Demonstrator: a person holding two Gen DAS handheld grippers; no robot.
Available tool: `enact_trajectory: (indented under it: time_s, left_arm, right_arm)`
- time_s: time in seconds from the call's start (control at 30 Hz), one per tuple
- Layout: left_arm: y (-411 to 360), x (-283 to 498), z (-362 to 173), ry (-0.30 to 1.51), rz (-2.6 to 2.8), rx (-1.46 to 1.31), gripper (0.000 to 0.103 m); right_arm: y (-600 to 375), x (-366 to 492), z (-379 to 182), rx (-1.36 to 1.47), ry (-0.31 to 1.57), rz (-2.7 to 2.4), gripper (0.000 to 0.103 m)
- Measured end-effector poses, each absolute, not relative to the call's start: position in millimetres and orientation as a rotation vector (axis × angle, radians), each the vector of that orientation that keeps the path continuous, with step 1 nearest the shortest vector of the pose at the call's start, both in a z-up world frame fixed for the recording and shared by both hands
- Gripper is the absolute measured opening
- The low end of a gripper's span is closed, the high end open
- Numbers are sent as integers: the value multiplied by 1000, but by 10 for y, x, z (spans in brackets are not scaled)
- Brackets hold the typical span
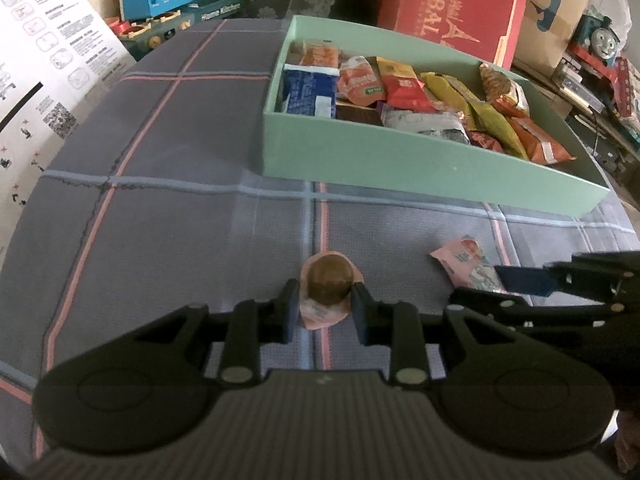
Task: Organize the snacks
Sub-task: 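Grasp the round foil chocolate with the left tool while the right tool grasps the pink packet, then carry the chocolate and pink packet into the green tray and release both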
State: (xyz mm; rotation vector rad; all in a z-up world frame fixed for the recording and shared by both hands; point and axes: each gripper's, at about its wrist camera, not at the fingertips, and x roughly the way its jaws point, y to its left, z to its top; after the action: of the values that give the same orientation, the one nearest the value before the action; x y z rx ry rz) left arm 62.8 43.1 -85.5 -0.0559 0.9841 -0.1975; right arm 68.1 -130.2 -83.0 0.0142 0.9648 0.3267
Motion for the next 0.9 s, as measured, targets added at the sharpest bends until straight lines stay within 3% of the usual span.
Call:
enact_trajectory:
  time_s: [0.47,0.9]
  left_arm:
    - [419,485,-728,1005,-203,-66,27]
    - [270,540,-250,927,-266,-82,27]
  right_arm:
    - [-1778,449,-700,204,950,288,32]
    - [-2067,428,-187,294,817,300,32]
